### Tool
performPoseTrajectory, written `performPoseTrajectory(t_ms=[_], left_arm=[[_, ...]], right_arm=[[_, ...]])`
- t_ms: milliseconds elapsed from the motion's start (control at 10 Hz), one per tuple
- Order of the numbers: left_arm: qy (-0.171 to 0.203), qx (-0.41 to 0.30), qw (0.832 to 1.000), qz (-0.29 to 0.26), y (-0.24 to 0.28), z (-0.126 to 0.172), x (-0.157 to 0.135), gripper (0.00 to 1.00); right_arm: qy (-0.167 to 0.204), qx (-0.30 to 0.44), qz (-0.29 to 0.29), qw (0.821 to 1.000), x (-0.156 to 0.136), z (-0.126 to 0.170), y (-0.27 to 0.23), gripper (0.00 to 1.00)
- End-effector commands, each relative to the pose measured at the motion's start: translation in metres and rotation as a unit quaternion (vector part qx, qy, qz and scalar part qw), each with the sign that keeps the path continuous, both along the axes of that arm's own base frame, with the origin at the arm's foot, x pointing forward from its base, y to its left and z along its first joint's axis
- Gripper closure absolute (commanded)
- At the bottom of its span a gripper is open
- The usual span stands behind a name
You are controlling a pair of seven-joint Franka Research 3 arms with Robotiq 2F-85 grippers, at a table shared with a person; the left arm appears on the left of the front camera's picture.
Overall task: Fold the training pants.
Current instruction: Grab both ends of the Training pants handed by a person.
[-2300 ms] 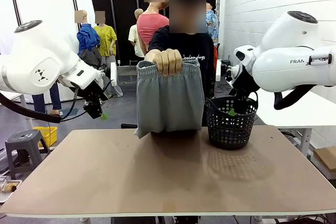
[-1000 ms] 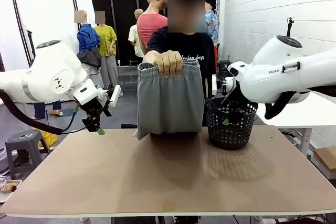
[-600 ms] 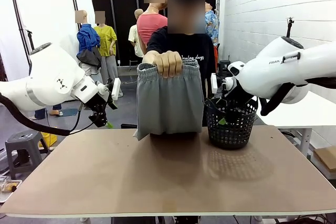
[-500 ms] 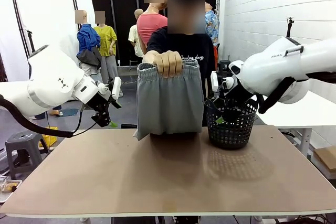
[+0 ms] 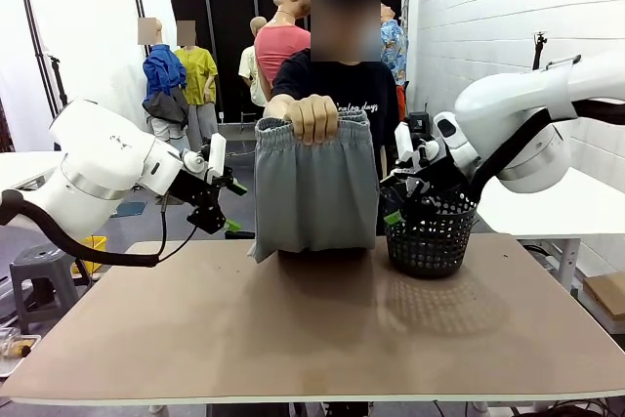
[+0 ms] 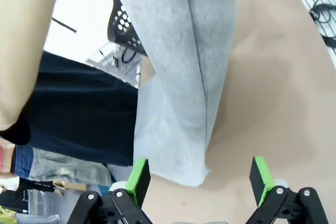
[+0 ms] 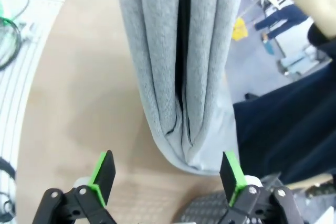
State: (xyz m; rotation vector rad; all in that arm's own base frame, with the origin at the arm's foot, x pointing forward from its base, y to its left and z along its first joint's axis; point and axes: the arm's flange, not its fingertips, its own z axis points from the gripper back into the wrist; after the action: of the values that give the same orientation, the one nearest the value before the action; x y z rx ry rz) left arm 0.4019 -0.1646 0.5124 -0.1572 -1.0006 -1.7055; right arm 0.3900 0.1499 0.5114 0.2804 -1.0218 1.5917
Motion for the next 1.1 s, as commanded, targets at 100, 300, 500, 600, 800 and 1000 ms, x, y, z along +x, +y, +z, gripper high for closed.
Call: performPoseTrajectory(t_ms=[100,300,500,600,800,1000], left_arm=[[-0.002,-0.067,0.998,-0.016,-0.008,-0.014,0.01,0.0],[0.004,-0.124,0.992,-0.03,-0.014,-0.015,0.012,0.0],[0.01,-0.149,0.988,-0.045,-0.023,-0.011,0.007,0.0],[0.008,-0.156,0.986,-0.055,-0.027,-0.007,0.002,0.0],[0.011,-0.186,0.981,-0.058,-0.038,0.0,-0.008,0.0],[0.015,-0.221,0.973,-0.058,-0.044,0.006,-0.014,0.0]], right_arm=[[-0.006,0.045,0.033,0.998,0.012,-0.008,0.002,0.0],[-0.014,0.079,0.044,0.996,0.014,-0.007,0.004,0.0],[-0.009,0.088,0.056,0.994,0.015,-0.005,0.007,0.0],[-0.007,0.094,0.07,0.993,0.018,-0.006,0.012,0.0],[-0.001,0.111,0.101,0.989,0.016,0.0,0.02,0.0],[0.005,0.135,0.124,0.983,0.015,0.007,0.029,0.0]])
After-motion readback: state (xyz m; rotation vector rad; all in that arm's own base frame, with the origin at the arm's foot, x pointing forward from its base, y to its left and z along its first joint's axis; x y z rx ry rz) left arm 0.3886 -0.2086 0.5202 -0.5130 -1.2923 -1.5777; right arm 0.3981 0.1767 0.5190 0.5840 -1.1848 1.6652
